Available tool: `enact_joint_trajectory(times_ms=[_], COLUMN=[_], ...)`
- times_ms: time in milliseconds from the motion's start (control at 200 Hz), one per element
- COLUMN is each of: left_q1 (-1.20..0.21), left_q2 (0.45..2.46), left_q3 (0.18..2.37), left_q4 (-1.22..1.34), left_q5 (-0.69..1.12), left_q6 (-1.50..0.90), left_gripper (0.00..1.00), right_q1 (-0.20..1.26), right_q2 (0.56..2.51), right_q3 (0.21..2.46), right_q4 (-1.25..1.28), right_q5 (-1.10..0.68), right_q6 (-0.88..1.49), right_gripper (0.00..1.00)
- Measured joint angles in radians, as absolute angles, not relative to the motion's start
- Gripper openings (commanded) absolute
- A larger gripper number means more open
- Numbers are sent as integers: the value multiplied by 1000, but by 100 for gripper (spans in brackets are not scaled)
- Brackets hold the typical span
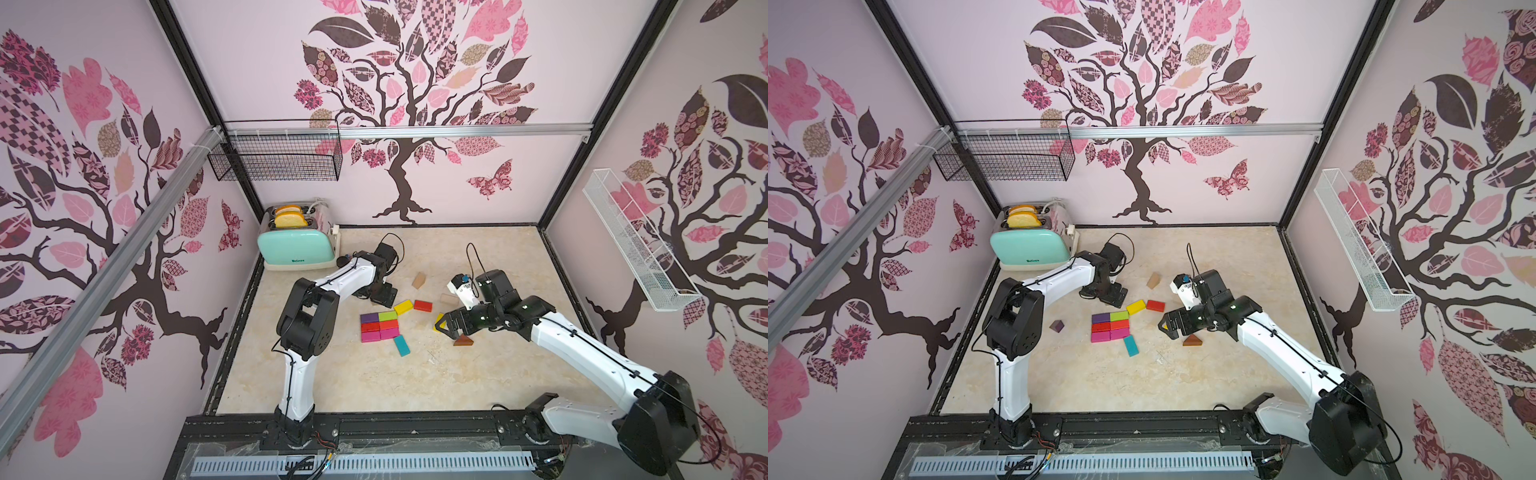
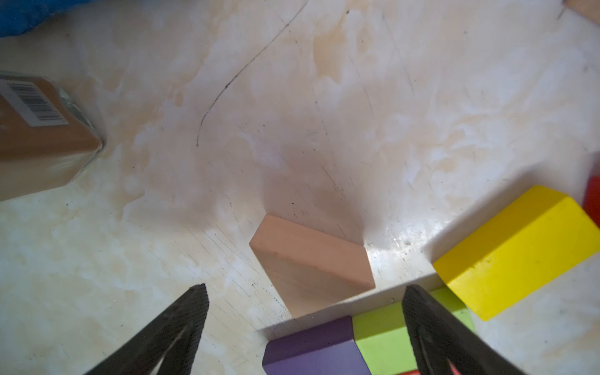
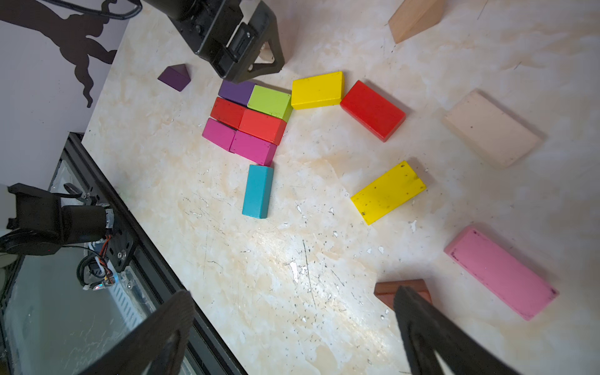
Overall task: Assemble a piece of candy with building blocks
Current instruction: Assemble the building block at the center of the board.
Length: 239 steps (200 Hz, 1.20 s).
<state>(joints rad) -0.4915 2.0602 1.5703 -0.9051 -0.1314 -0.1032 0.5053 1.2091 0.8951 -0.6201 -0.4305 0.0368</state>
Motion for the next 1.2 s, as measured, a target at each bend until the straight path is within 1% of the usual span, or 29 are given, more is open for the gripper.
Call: enact_joint_trajectory(times_ms=[195, 275, 345, 475, 620, 835, 1195], left_q1=[-492, -492, -491, -490, -487, -484, -478], left_q2=[2086, 2095, 2099, 2109, 2110, 2111, 2137], left_q3=[1601, 1615, 1617, 1617, 1617, 1617, 1628], left_q4=[-915, -914, -914, -915, -915, -914, -915], left_q5=[-130, -128, -126, -121, -114, -104, -104], left_q6=[-68, -60, -54, -49, -47, -44, -44], left_gripper=[91, 87, 83, 79, 75, 72, 72], right_q1=[509, 527, 551, 591, 605, 606, 606], right_q2=[1200, 1180, 1169, 1157, 1147, 1150, 1150], right_q3=[853, 819, 789, 716, 674, 676, 676], right_q4=[-535, -476, -423, -291, -202, -171, -171], right_q5=[-540, -569, -579, -583, -580, -567, -549], right_q6=[40, 42, 41, 46, 45, 37, 36], right_gripper=[99, 99, 99, 99, 99, 99, 99])
